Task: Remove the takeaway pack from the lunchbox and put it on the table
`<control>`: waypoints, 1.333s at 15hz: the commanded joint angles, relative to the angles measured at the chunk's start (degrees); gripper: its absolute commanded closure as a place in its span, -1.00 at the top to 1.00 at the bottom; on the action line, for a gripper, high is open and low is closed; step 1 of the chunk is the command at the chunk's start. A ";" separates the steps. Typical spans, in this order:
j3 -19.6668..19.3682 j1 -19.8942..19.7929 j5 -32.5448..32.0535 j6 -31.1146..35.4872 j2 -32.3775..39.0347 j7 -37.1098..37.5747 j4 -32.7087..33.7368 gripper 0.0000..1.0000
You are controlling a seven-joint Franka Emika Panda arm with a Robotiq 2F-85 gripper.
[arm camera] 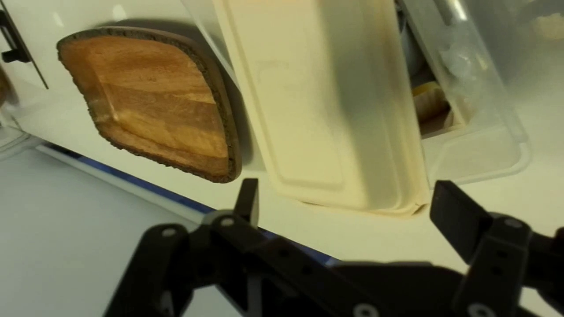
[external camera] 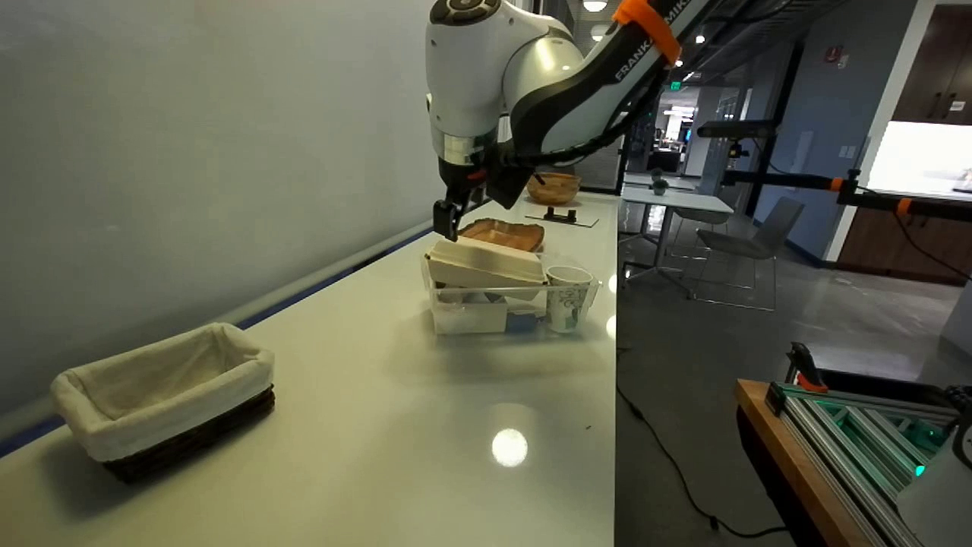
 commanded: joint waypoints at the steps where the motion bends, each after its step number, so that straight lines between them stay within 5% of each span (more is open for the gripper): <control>1: -1.63 3.14 -8.31 -5.14 6.39 10.18 5.42 1.00; 9: 1.48 4.68 -14.01 -11.59 14.51 16.23 10.87 1.00; 12: 1.89 4.81 -15.18 -12.72 16.28 16.90 12.04 0.39; 14: 2.01 4.89 -16.05 -13.26 16.98 17.38 12.50 0.19; 16: 2.07 4.95 -16.95 -13.43 17.32 17.85 12.68 0.02; 20: 2.29 5.51 -19.89 -14.24 16.91 19.20 12.28 0.05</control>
